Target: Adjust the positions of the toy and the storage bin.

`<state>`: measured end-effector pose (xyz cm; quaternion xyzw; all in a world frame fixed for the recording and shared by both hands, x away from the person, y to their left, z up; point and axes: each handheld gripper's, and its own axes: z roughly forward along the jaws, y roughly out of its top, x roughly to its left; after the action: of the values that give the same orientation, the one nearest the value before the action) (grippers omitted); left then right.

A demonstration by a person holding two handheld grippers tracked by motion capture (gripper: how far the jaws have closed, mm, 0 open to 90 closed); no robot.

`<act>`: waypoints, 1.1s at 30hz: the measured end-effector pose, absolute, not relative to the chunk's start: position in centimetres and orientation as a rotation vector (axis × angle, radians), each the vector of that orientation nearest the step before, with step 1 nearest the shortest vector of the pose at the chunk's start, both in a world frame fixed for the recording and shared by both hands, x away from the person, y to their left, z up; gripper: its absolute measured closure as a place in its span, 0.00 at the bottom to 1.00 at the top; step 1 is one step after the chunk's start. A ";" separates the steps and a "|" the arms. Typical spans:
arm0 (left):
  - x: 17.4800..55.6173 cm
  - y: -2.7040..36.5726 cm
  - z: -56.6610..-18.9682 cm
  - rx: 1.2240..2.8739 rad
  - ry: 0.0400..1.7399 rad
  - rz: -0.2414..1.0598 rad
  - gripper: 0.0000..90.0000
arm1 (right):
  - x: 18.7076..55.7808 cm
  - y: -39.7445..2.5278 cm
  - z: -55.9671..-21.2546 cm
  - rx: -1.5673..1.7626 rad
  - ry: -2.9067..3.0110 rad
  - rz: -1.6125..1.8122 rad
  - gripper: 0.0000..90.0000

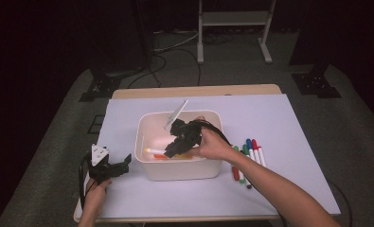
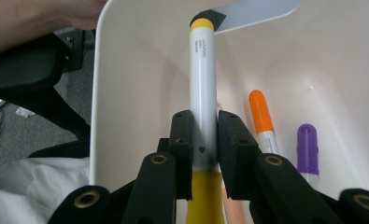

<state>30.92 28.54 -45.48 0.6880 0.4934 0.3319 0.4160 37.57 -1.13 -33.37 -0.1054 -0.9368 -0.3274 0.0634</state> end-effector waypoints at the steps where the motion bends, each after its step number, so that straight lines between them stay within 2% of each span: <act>1: 30.9 28.5 -45.5 1.727 1.239 0.833 0.00 | 37.6 -1.0 -33.5 -0.313 -2.833 -0.980 0.84; 12: 30.9 28.6 -45.5 1.723 1.238 0.830 0.00 | 37.3 -0.1 -34.3 -0.276 -2.884 -0.877 0.84; 21: 30.9 28.6 -45.5 1.722 1.238 0.829 0.00 | 37.3 -0.2 -34.1 -0.281 -2.898 -0.868 0.79; 28: 30.9 28.6 -45.5 1.721 1.239 0.829 0.00 | 36.9 -1.9 -32.1 -0.307 -2.883 -0.970 0.76; 33: 30.9 28.5 -45.5 1.721 1.239 0.831 0.00 | 36.5 -5.4 -29.3 -0.364 -2.868 -1.107 0.74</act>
<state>30.91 28.54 -45.49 0.6861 0.4940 0.3312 0.4189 36.53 -5.44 -29.28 -0.1177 -0.9262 -0.3575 0.0228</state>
